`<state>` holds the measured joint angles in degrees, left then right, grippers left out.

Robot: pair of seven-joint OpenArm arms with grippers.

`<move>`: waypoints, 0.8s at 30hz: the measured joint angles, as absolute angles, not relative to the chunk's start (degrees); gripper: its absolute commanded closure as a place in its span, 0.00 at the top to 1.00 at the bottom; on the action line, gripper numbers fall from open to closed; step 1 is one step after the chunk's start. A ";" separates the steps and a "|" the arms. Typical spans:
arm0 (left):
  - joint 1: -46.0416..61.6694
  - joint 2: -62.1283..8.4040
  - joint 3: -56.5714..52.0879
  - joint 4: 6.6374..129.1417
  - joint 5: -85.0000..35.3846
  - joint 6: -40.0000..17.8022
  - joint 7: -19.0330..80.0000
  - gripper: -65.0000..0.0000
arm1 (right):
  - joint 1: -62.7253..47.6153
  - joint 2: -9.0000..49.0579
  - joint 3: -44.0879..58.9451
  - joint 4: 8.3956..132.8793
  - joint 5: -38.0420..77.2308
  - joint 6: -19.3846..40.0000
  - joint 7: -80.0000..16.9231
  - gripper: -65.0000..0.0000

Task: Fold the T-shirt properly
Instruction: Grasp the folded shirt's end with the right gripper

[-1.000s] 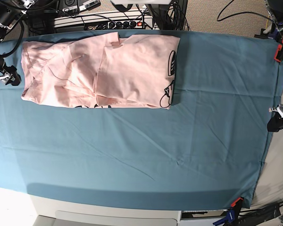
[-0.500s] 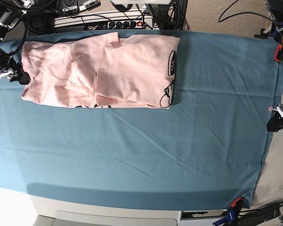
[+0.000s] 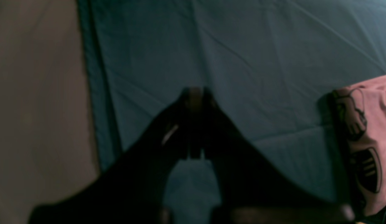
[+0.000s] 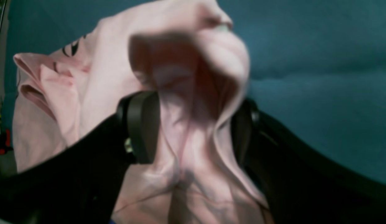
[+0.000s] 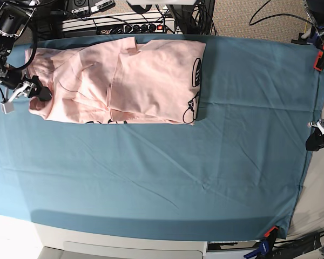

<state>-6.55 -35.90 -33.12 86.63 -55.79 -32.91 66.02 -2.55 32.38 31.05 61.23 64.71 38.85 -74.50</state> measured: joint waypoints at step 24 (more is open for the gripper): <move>-6.55 -35.90 -33.12 86.63 -55.79 -32.91 66.00 0.00 | -3.05 32.21 30.74 61.10 68.34 39.90 -79.26 0.00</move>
